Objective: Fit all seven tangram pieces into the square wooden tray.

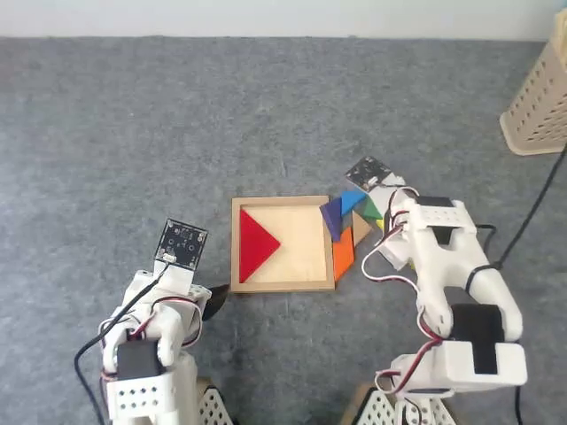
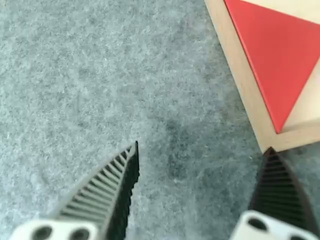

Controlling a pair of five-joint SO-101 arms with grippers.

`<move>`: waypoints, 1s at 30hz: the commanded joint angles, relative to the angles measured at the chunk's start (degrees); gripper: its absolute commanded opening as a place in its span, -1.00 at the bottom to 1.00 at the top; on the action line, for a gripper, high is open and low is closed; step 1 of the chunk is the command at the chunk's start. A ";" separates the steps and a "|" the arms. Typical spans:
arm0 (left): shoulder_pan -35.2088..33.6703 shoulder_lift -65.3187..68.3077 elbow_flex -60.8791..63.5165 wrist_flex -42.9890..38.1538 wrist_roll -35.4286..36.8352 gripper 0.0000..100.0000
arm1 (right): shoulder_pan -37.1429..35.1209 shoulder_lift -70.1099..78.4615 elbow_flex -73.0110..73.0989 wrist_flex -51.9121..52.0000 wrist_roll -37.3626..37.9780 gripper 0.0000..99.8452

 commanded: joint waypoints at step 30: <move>0.26 -0.79 -0.31 0.00 -0.26 -0.29 | -0.22 -2.24 -6.24 9.27 -23.56 -0.38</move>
